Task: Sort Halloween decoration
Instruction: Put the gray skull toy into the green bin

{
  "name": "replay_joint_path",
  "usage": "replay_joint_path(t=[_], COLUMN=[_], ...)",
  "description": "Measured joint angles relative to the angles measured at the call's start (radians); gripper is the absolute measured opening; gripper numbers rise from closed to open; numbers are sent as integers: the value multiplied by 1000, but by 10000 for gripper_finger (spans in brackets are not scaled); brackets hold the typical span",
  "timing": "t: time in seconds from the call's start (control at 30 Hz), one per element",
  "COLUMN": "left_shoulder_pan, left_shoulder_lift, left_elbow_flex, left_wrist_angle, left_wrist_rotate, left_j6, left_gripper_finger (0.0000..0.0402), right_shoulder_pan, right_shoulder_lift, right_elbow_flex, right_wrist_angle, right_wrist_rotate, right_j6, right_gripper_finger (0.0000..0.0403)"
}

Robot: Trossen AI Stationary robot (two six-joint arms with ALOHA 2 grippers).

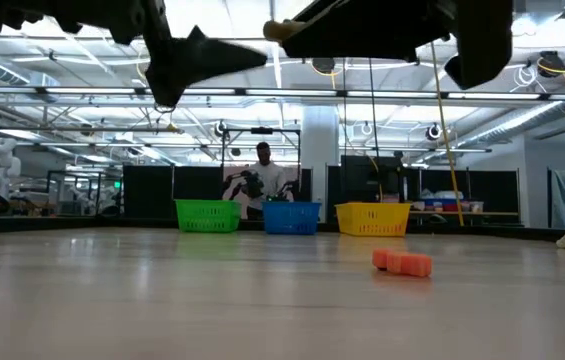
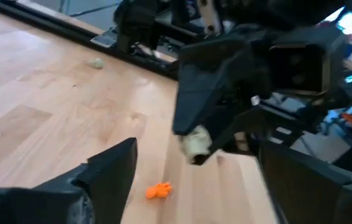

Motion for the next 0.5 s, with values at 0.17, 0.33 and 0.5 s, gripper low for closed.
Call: replay_joint_path(t=[0.17, 0.33, 0.5], left_shoulder_pan=[8, 15, 29], left_shoulder_lift=[62, 81, 81], left_elbow_flex=[0, 0, 0], left_wrist_angle=[101, 168, 159], left_wrist_rotate=[-17, -13, 58], left_j6=[6, 26, -30], left_gripper_finger=[347, 347, 331], right_shoulder_pan=[-17, -21, -23], right_shoulder_lift=[0, 0, 0], right_elbow_flex=[0, 0, 0], right_wrist_angle=[0, -1, -1], right_wrist_rotate=[-29, -29, -30], right_j6=[27, 29, 29], right_gripper_finger=[80, 80, 80])
